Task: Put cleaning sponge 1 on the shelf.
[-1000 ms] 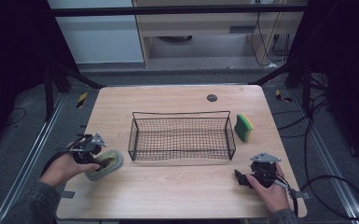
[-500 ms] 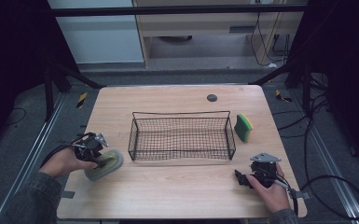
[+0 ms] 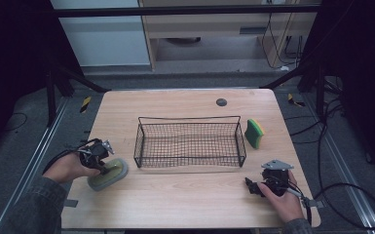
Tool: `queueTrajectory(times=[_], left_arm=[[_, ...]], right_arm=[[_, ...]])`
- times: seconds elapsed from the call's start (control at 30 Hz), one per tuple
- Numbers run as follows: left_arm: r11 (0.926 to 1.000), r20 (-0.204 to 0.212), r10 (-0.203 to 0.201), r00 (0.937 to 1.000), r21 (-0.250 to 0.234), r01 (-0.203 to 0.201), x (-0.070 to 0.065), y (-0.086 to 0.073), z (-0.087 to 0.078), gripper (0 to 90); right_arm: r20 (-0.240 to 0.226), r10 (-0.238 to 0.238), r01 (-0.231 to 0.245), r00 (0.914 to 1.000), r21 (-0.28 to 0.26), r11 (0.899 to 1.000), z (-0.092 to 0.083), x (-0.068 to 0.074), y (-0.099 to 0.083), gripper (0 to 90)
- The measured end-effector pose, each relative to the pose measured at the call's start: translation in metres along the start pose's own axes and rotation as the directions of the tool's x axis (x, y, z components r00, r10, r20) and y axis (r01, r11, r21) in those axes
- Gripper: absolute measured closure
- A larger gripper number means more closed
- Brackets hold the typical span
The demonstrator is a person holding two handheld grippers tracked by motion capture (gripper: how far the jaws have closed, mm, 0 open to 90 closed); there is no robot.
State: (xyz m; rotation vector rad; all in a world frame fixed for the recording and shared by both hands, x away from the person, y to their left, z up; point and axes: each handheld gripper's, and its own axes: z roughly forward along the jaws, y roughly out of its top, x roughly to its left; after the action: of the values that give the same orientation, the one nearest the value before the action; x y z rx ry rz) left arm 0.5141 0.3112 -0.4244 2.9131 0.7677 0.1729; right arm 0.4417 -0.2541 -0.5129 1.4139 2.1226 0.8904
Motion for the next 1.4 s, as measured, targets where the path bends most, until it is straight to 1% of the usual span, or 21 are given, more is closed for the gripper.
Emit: queueTrajectory(times=[0.07,0.17,0.2,0.3,0.33,0.37,0.4,0.43,0.47,0.67,0.77,0.8,0.9,0.93,0.97,1.0,1.07,1.13,1.23,1.27,1.4], left_arm=[[0.9996,-0.013,0.007,0.9999,-0.027,-0.008,-0.004,-0.002,-0.011,70.6],[0.9991,-0.028,0.019,0.9994,-0.038,-0.02,-0.006,-0.003,-0.019,70.6],[0.998,-0.048,0.035,0.9982,-0.05,-0.037,-0.009,-0.003,-0.029,70.6],[0.997,-0.063,0.041,0.9972,-0.063,-0.045,-0.011,-0.003,-0.038,70.7],[0.9955,-0.08,0.047,0.9957,-0.078,-0.053,-0.012,-0.002,-0.049,70.6],[0.9955,-0.08,0.047,0.9957,-0.078,-0.053,-0.012,-0.002,-0.049,70.6],[0.9948,-0.093,0.051,0.9943,-0.083,-0.059,-0.011,-0.001,-0.056,70.7],[0.9948,-0.093,0.051,0.9943,-0.083,-0.059,-0.011,-0.001,-0.056,70.7],[0.9938,-0.109,0.055,0.9925,-0.09,-0.065,-0.01,0.002,-0.065,70.7],[0.9893,-0.141,0.066,0.9879,-0.12,-0.083,-0.007,0.011,-0.083,70.7],[0.9852,-0.158,0.072,0.9848,-0.143,-0.095,-0.006,0.018,-0.093,70.7],[0.9827,-0.169,0.075,0.9827,-0.155,-0.101,-0.006,0.025,-0.099,70.7],[0.9815,-0.176,0.086,0.9807,-0.154,-0.113,-0.007,0.031,-0.103,70.7],[0.9804,-0.186,0.101,0.9774,-0.149,-0.129,-0.009,0.041,-0.106,70.7],[0.9804,-0.186,0.101,0.9774,-0.149,-0.129,-0.009,0.041,-0.106,70.7],[0.9788,-0.194,0.114,0.9743,-0.146,-0.144,-0.01,0.05,-0.109,70.7],[0.9782,-0.196,0.117,0.9735,-0.146,-0.147,-0.011,0.054,-0.11,70.7],[0.975,-0.205,0.14,0.9688,-0.142,-0.171,-0.012,0.069,-0.111,70.7],[0.9746,-0.208,0.153,0.9662,-0.131,-0.182,-0.012,0.076,-0.111,70.7],[0.9736,-0.212,0.162,0.9636,-0.125,-0.191,-0.013,0.084,-0.11,70.7],[0.9708,-0.22,0.173,0.9601,-0.127,-0.204,-0.014,0.095,-0.112,70.7]], right_arm=[[-0.001,0.0,0.0,1.0,0.0,1.0,0.0,0.0,0.0,0.6],[-0.001,0.002,-0.002,1.0,0.001,1.0,0.0,0.0,0.0,0.6],[0.0,0.002,-0.002,1.0,0.001,1.0,0.0,0.0,0.0,0.6],[0.0,0.002,-0.002,1.0,0.0,1.0,0.0,0.0,0.0,0.7],[0.0,0.003,-0.003,1.0,0.001,1.0,0.0,0.0,0.0,0.6],[0.001,0.002,-0.002,1.0,0.001,1.0,0.0,0.0,0.0,0.6],[0.001,0.002,-0.002,1.0,0.001,1.0,0.0,0.0,0.0,0.6],[0.0,0.003,-0.003,1.0,0.001,1.0,0.0,0.0,0.0,0.6],[0.0,0.003,-0.003,1.0,0.0,1.0,0.0,0.0,0.0,0.6],[0.0,0.0,0.0,1.0,-0.001,1.0,0.0,0.0,0.0,0.6],[-0.002,-0.002,0.002,1.0,-0.002,1.0,0.0,0.0,0.0,0.6],[-0.002,-0.002,0.002,1.0,-0.003,1.0,0.0,0.0,0.0,0.6],[-0.002,-0.005,0.005,1.0,-0.005,1.0,0.0,0.0,-0.001,0.6],[-0.002,-0.003,0.003,1.0,-0.006,1.0,0.0,0.0,-0.001,0.6],[-0.002,-0.003,0.003,1.0,-0.006,1.0,0.0,0.0,-0.001,0.6],[-0.002,-0.003,0.003,1.0,-0.007,1.0,0.0,0.0,-0.001,0.6],[-0.003,-0.003,0.003,1.0,-0.007,1.0,0.0,0.0,-0.001,0.6],[-0.003,-0.003,0.003,1.0,-0.007,1.0,0.0,0.0,-0.001,0.6],[-0.003,-0.003,0.003,1.0,-0.007,1.0,0.0,0.0,-0.001,0.6],[-0.003,-0.003,0.003,1.0,-0.007,1.0,0.0,0.0,-0.001,0.6],[-0.003,-0.003,0.003,1.0,-0.007,1.0,0.0,0.0,-0.001,0.5]])
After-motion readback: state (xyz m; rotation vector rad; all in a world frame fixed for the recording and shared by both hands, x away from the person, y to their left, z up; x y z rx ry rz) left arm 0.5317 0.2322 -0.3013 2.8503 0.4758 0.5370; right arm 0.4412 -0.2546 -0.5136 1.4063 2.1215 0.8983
